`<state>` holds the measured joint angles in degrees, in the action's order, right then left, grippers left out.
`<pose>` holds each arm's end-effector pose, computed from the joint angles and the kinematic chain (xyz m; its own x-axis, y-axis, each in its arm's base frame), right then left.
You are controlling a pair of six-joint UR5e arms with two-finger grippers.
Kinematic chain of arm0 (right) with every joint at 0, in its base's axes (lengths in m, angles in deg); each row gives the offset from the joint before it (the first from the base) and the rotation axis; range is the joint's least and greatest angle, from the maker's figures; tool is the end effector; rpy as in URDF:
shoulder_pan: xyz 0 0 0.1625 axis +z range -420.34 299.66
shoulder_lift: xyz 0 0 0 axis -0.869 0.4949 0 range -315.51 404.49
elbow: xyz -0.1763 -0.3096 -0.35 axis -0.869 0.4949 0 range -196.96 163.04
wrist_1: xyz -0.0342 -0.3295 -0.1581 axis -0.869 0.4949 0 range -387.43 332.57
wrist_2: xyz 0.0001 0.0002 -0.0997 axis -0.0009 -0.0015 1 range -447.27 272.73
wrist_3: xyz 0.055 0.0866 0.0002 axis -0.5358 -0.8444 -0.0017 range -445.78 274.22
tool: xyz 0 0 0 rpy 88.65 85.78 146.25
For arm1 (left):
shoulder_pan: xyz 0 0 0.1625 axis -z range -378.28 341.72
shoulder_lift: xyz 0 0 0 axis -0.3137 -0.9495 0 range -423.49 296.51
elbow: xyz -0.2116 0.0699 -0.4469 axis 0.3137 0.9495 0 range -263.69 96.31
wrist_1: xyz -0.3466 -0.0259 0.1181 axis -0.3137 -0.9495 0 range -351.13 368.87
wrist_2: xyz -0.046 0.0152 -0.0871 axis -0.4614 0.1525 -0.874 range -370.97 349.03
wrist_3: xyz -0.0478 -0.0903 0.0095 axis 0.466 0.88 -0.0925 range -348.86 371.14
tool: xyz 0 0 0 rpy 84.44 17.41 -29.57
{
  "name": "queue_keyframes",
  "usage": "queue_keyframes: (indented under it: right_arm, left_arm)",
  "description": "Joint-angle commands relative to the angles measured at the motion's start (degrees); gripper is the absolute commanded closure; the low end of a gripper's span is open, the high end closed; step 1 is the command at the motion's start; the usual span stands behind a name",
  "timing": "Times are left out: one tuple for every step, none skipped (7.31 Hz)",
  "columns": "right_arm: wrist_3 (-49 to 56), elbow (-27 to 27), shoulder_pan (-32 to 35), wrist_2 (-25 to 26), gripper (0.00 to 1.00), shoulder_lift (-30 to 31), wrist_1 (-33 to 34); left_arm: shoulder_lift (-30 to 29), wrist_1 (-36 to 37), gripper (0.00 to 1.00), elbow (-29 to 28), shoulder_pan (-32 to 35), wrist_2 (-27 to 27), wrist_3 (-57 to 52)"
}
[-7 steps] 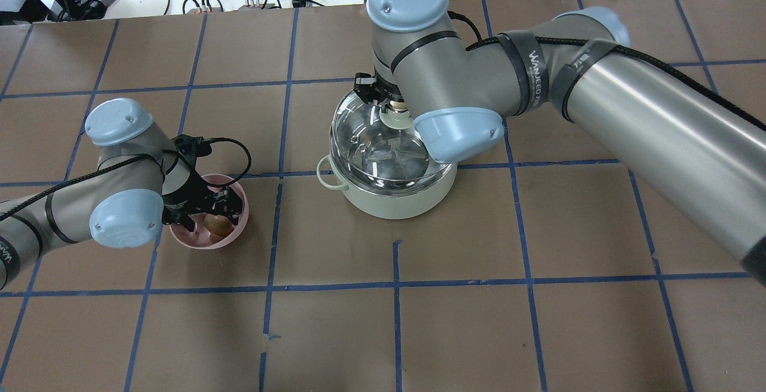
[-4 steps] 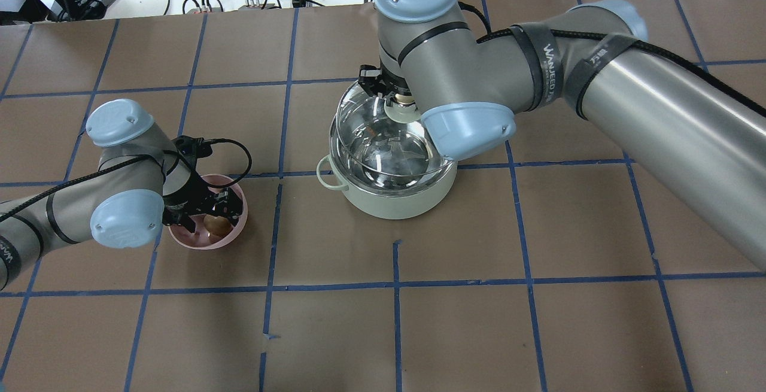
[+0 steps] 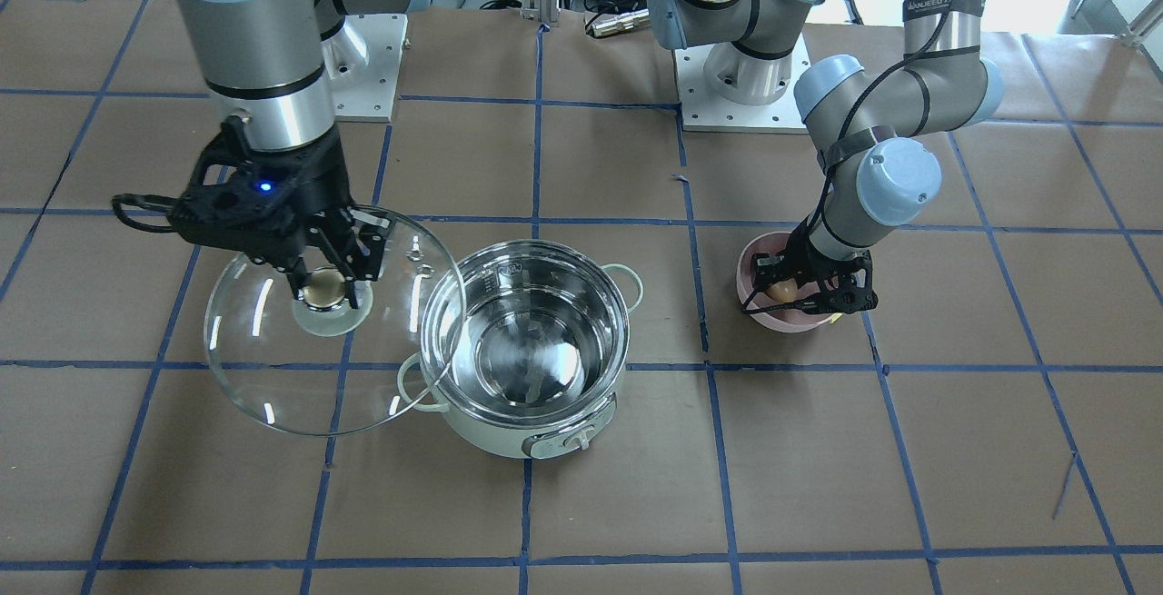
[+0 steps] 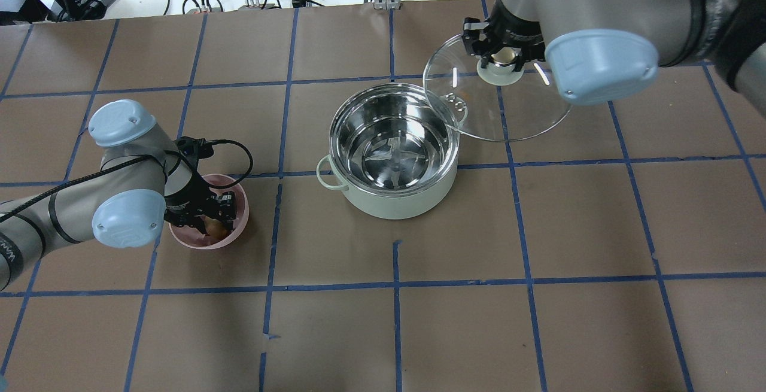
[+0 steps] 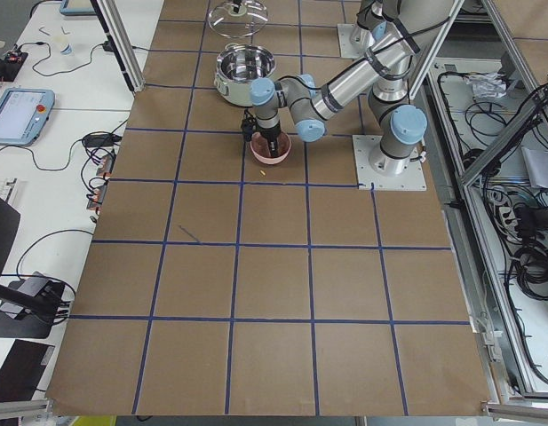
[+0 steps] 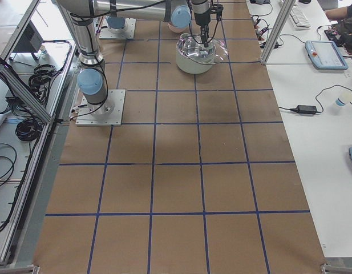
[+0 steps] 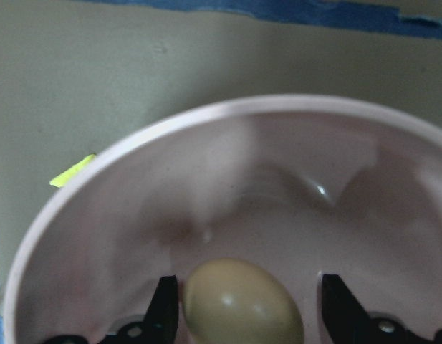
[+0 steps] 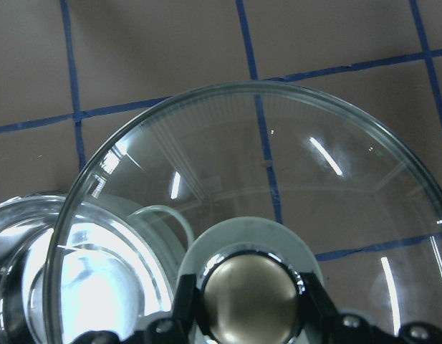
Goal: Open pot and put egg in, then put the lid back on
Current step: 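Lift the glass lid off the pot with the right gripper and move it aside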
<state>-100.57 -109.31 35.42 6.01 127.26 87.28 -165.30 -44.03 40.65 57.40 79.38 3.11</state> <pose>0.1794 -0.5076 0.5281 -0.9866 0.1626 -0.0133 0.1602 0.9504 -0.2666 -0.0244 -0.4411 0.2876 -0.9938 -0.1103 0.0160 -0.1065 0.9819 0.1567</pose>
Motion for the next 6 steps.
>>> queue_keyframes:
  right_arm:
    - [5.7, 0.0, -4.8, -0.1, 0.49, 3.1, -2.5]
    - [8.7, -0.2, -6.1, -0.1, 0.50, 5.1, -4.6]
    - [12.6, -0.3, -7.5, -0.2, 0.50, 6.3, -5.7]
    - [13.4, -0.5, -8.0, -0.4, 0.50, 6.5, -6.5]
    - [13.4, -0.5, -8.0, -0.9, 0.50, 6.6, -7.0]
    - [13.6, -0.5, -8.0, -0.7, 0.50, 6.9, -7.1]
  left_arm:
    - [0.0, 0.0, 0.96, -0.1, 0.1, 0.1, 0.2]
    - [0.1, 0.0, 0.96, -0.2, 0.1, 0.1, 0.2]
    - [0.4, -0.1, 0.97, -0.3, 0.1, 0.3, 0.2]
    - [0.6, -0.2, 0.98, -0.3, 0.1, 0.3, 0.2]
    - [0.9, -0.1, 0.98, -0.6, 0.1, 0.3, 0.1]
    - [1.0, 0.1, 0.98, -0.9, 0.1, 0.3, -0.3]
